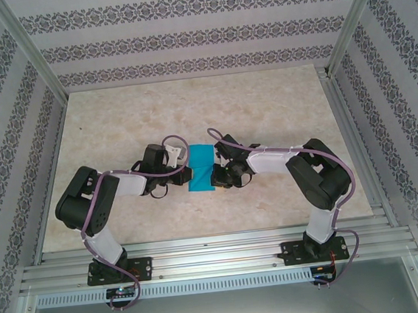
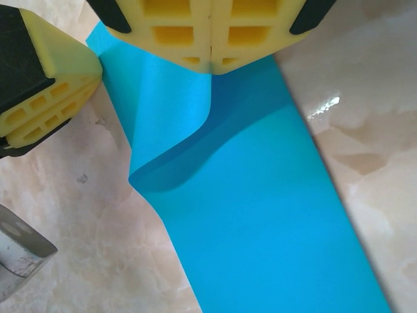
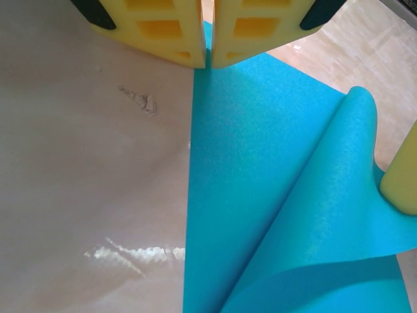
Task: Fold a paper plane with a square sheet of paper (fold left side to right side)
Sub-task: Fold the triangle a second time at the center of the table.
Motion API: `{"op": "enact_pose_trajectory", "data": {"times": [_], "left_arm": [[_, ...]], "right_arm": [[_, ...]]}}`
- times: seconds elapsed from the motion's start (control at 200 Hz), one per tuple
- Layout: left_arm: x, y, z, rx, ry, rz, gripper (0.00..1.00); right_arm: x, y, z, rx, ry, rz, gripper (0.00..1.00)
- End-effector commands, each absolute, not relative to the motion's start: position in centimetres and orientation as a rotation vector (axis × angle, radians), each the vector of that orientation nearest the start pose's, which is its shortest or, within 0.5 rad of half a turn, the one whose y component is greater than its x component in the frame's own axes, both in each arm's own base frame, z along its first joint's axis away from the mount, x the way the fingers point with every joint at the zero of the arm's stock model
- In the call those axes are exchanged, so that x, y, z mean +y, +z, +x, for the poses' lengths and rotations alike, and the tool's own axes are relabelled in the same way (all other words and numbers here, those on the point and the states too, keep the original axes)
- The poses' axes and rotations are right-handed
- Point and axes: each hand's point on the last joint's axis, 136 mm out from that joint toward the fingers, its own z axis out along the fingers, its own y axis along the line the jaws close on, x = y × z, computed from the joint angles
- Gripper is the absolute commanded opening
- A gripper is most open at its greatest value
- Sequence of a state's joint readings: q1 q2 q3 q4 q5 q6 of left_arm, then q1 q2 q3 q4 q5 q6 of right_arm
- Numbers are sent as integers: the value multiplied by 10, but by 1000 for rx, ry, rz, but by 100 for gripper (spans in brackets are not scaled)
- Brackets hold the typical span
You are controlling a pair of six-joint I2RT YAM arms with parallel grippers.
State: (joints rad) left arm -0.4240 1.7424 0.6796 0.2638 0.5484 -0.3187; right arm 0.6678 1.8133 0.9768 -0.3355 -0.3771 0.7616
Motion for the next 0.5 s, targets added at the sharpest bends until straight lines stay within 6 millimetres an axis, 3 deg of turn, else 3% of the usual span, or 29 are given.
{"op": "enact_pose_trajectory", "data": {"times": [0.0,0.495], "left_arm": [[-236,30,328,2410,-957,407,0],[-237,26,332,2419,-953,402,0]], "right_arm": [[287,2,255,3012,760,-15,12],[287,0,254,3021,757,-21,12]]}}
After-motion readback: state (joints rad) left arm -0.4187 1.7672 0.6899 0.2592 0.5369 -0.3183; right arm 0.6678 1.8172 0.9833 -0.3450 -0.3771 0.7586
